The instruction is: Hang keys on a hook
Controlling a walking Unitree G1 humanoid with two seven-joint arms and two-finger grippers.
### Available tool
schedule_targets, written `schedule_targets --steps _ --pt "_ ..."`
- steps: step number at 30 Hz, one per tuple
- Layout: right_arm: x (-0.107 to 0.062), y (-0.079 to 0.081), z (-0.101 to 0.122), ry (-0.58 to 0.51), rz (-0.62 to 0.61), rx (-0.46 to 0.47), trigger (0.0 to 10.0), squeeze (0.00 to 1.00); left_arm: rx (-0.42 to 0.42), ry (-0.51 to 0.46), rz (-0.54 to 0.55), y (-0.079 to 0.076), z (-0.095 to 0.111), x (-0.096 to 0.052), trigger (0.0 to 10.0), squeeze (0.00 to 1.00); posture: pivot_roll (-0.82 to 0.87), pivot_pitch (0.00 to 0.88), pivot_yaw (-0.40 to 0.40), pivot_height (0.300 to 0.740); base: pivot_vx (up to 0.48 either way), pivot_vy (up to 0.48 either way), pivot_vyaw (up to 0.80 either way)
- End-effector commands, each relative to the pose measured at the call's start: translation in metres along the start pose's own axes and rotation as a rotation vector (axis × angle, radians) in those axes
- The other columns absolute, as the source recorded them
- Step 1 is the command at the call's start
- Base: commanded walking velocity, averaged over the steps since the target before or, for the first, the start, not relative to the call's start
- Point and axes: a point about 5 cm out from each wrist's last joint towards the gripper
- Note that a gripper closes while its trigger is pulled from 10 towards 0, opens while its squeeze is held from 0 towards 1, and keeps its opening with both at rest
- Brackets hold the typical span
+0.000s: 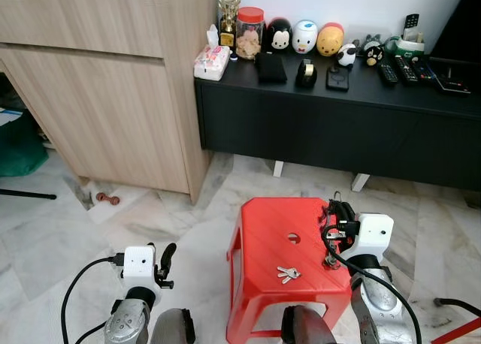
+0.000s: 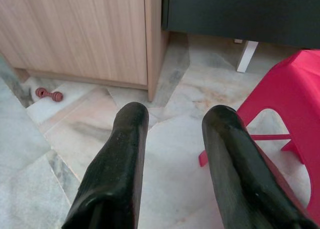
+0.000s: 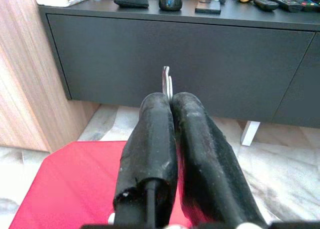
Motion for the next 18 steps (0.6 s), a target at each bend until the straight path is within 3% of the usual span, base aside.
schedule_targets --steps 1,4,18 --pt "0.0018 -0.0016 0.0072 -0.026 -0.013 -0.008 10.0 0.00 0.017 0.019 -0.027 -0.0028 -0.0052 -0.0022 10.0 0.00 -0.02 0.000 -0.045 0.612 0.000 0.000 0.00" --pt "0.0012 -0.0010 0.0075 -0.020 -0.016 -0.007 10.0 0.00 0.042 0.003 -0.058 -0.0067 -0.0013 0.0012 10.0 0.00 -0.03 0.000 -0.040 0.612 0.000 0.000 0.00" --pt "0.0063 0.0027 0.0057 0.004 0.000 -0.014 10.0 0.00 0.033 -0.004 -0.070 -0.0118 -0.0006 0.0025 10.0 0.00 -0.02 0.000 -0.042 0.612 -0.250 0.000 0.00"
Point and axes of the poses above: a point about 5 cm out from each wrist's last joint towards the gripper, its own x axis pointing out of the wrist towards the gripper, its own z axis along the axis of the wrist's last joint, y = z × x, and after that the axes turned 15 degrees about x, right-handed
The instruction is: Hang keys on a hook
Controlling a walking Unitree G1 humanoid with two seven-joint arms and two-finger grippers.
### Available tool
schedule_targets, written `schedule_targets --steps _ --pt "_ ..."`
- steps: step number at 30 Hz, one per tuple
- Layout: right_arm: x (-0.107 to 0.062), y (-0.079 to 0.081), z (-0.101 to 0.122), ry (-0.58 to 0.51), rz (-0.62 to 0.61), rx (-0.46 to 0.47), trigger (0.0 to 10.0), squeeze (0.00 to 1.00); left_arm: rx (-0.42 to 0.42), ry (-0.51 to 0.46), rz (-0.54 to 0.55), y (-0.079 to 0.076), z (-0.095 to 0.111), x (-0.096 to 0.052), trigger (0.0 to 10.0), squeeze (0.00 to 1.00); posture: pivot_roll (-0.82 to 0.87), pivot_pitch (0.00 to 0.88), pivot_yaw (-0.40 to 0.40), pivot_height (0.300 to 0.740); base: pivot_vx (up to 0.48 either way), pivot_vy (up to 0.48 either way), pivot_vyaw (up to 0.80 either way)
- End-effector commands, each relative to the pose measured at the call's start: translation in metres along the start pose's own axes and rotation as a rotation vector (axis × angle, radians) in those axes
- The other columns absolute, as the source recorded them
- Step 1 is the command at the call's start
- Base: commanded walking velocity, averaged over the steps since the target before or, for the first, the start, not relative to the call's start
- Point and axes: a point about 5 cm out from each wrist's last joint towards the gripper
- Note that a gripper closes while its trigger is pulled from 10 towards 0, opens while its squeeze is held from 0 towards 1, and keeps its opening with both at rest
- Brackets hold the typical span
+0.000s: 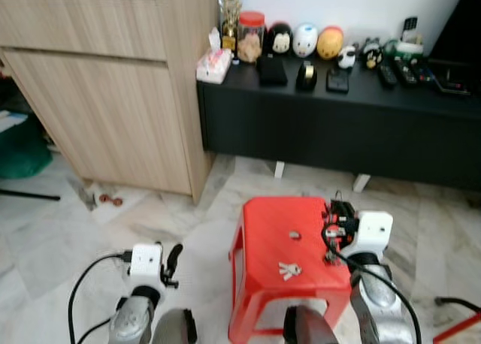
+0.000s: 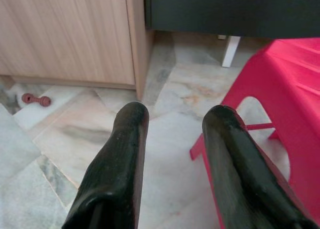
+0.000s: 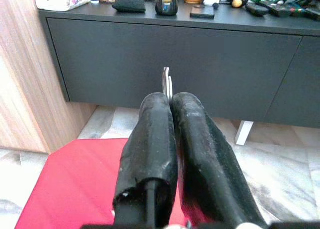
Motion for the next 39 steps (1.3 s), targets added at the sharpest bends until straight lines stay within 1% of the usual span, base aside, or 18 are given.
schedule_targets --steps 1,7,12,22,25,29,31,37,39 --pt "0.002 0.000 0.002 0.001 0.002 -0.008 10.0 0.00 0.006 0.002 -0.018 -0.003 -0.002 -0.001 10.0 0.00 -0.02 0.000 -0.042 0.612 -0.251 0.000 0.00" --pt "0.005 0.002 0.004 0.002 0.011 -0.006 10.0 0.00 0.008 -0.004 -0.013 -0.001 0.000 0.001 10.0 0.00 -0.01 0.000 -0.046 0.612 -0.251 0.000 0.00" --pt "0.006 0.001 0.005 0.001 0.006 -0.007 10.0 0.00 0.009 -0.013 -0.009 0.001 0.003 0.003 10.0 0.00 -0.02 0.000 -0.042 0.612 -0.253 0.000 0.00" --pt "0.005 0.002 0.003 0.011 0.006 -0.018 10.0 0.00 0.008 -0.012 -0.013 0.000 0.003 0.003 10.0 0.00 -0.02 0.006 -0.042 0.612 -0.252 0.000 0.00" --pt "0.006 0.003 0.003 0.014 0.014 -0.026 10.0 0.00 0.008 -0.013 -0.015 0.000 0.003 0.003 10.0 0.00 -0.02 0.011 -0.043 0.612 0.000 0.000 0.00" --pt "0.009 0.001 0.007 0.009 0.007 -0.027 10.0 0.00 0.018 -0.001 0.008 0.003 0.002 0.004 10.0 0.00 -0.02 0.015 -0.046 0.612 0.000 0.000 0.00" --pt "0.009 0.001 0.009 -0.003 0.009 -0.019 10.0 0.00 0.017 0.001 0.005 0.003 0.001 0.004 10.0 0.00 -0.02 0.020 -0.047 0.612 0.000 0.000 0.00" --pt "0.009 0.001 0.009 -0.005 0.004 -0.023 10.0 0.00 0.015 0.045 0.007 0.003 -0.009 -0.002 10.0 0.00 -0.01 0.023 -0.049 0.637 0.000 0.000 0.00" --pt "0.009 0.002 0.009 -0.005 0.009 -0.021 10.0 0.00 0.014 0.078 0.015 0.004 -0.018 -0.006 10.0 0.00 -0.02 0.025 -0.050 0.652 0.000 0.000 0.00"
Point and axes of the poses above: a point about 5 cm out from each wrist's last joint towards the gripper, its own x axis pointing out of the wrist towards the gripper, its own z axis along the axis of the wrist's last joint, y = z × x, and after that the axes turned 15 degrees about x, right-handed
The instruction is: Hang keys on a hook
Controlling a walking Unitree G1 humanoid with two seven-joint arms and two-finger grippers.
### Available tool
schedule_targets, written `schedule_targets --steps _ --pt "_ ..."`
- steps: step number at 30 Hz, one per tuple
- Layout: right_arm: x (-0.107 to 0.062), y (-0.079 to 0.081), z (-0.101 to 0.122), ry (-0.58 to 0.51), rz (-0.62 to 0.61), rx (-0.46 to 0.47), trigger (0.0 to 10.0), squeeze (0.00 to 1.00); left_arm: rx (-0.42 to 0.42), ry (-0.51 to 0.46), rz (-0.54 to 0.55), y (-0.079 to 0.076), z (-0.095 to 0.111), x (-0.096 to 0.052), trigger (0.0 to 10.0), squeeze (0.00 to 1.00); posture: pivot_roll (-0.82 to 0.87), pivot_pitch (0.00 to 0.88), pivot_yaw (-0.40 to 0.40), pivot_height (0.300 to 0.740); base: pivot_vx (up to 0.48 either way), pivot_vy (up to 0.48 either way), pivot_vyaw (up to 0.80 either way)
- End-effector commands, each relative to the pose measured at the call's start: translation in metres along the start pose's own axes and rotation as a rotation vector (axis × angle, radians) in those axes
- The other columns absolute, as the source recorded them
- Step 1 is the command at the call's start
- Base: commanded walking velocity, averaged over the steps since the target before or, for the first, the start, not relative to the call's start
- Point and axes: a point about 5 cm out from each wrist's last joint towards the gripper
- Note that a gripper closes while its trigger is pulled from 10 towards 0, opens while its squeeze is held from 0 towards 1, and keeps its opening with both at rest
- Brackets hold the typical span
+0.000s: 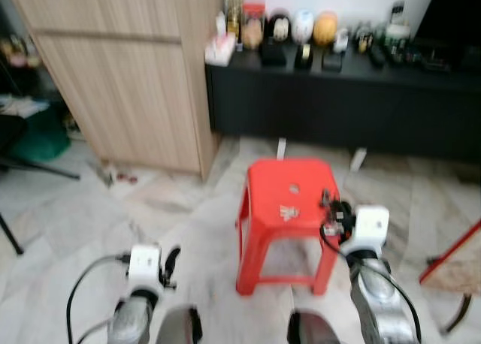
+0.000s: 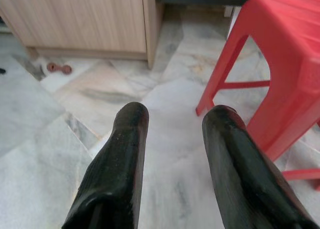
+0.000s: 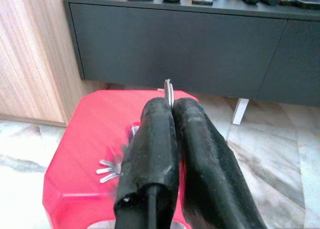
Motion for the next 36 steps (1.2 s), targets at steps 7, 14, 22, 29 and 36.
schedule_targets --steps 7,14,22,29,36 --pt "0.004 0.001 0.010 -0.036 0.005 -0.005 10.0 0.00 0.009 0.082 0.004 0.002 -0.019 -0.009 10.0 0.00 -0.01 0.025 -0.053 0.687 0.000 0.000 0.00" --pt "0.007 0.001 0.011 -0.037 0.008 -0.010 10.0 0.00 -0.012 0.132 0.013 0.001 -0.030 -0.011 10.0 0.00 -0.02 0.007 -0.062 0.722 0.000 0.000 0.00" --pt "0.009 -0.001 0.013 -0.040 0.001 -0.013 10.0 0.00 -0.015 0.182 -0.001 -0.004 -0.038 -0.013 10.0 0.00 -0.02 0.000 -0.064 0.740 0.000 0.000 0.00" --pt "0.008 -0.002 0.007 -0.016 -0.002 0.006 10.0 0.00 -0.017 0.304 -0.020 -0.007 -0.060 -0.022 10.0 0.00 -0.02 0.000 -0.064 0.740 0.000 0.000 0.00" --pt "0.008 -0.002 0.003 -0.003 -0.018 0.023 10.0 0.00 0.005 0.466 -0.024 0.001 -0.087 -0.043 10.0 0.00 -0.02 0.000 -0.056 0.740 0.000 0.000 0.00"
Point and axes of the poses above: a point about 5 cm out from each wrist's last joint towards the gripper, its own x axis pointing out of the wrist towards the gripper, its own z axis along the axis of the wrist's last joint, y = z × x, and after that the axes turned 15 degrees about x, right-handed
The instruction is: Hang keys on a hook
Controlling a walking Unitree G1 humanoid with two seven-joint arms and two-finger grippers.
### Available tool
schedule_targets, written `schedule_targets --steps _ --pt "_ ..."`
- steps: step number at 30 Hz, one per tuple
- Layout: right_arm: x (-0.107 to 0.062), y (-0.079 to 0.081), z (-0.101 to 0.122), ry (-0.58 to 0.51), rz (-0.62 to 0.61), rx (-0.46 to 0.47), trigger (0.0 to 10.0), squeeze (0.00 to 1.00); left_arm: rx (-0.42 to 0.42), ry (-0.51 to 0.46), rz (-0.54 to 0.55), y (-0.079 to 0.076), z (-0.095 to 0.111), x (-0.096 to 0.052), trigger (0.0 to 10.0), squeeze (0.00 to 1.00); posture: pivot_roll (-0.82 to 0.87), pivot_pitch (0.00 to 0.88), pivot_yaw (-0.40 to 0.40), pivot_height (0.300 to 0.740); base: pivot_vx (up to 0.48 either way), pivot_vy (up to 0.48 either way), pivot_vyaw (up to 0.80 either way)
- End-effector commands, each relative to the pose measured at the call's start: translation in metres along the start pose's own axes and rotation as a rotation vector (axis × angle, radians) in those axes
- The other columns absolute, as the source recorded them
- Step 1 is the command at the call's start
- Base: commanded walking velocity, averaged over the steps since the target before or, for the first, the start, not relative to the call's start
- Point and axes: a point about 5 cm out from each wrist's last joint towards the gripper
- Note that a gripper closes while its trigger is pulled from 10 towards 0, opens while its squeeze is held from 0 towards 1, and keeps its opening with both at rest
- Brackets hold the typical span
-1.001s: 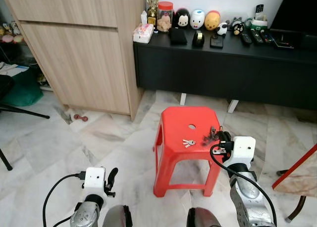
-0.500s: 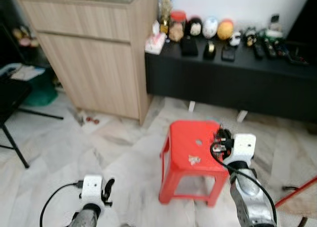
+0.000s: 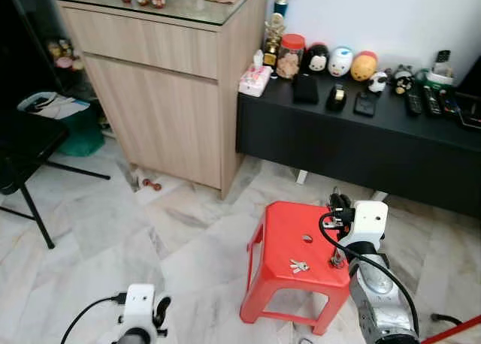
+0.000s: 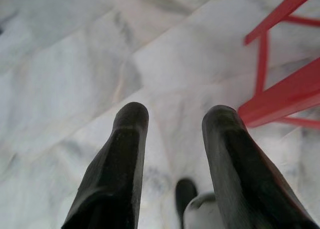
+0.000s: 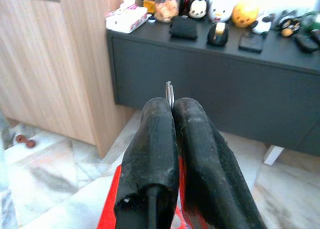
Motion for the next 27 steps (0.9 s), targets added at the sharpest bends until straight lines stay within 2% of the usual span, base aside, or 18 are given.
schedule_targets --steps 1,5,20,23,27 --pt "0.001 -0.001 0.001 -0.009 -0.007 0.002 10.0 0.00 0.010 0.099 -0.001 0.002 -0.022 -0.008 10.0 0.00 -0.02 0.000 -0.056 0.740 0.000 0.000 0.00" --pt "0.001 -0.001 0.000 -0.007 -0.009 0.006 10.0 0.00 -0.001 0.157 -0.005 0.003 -0.037 -0.015 10.0 0.00 -0.01 0.000 -0.055 0.740 0.000 0.000 0.00" --pt "-0.001 -0.003 -0.003 0.020 -0.032 0.026 10.0 0.00 -0.012 0.201 -0.032 -0.010 -0.050 -0.022 10.0 0.00 -0.02 0.000 -0.064 0.740 0.000 0.000 0.00" --pt "-0.005 -0.010 -0.014 0.062 -0.056 0.034 10.0 0.00 -0.020 0.228 -0.031 -0.012 -0.055 -0.025 10.0 0.00 -0.02 0.000 -0.065 0.740 0.000 0.000 -0.19" --pt "-0.018 -0.032 -0.038 0.174 -0.135 -0.025 10.0 0.00 -0.018 0.236 -0.041 -0.015 -0.057 -0.027 10.0 0.00 -0.02 0.005 -0.067 0.740 0.000 0.000 0.00"
Point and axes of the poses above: a point about 5 cm out from each wrist's last joint towards the gripper, its own x axis pointing out of the wrist towards the gripper, its own z axis along the axis of the wrist's last joint, y = z × x, and after that the axes turned 15 degrees about x, right-handed
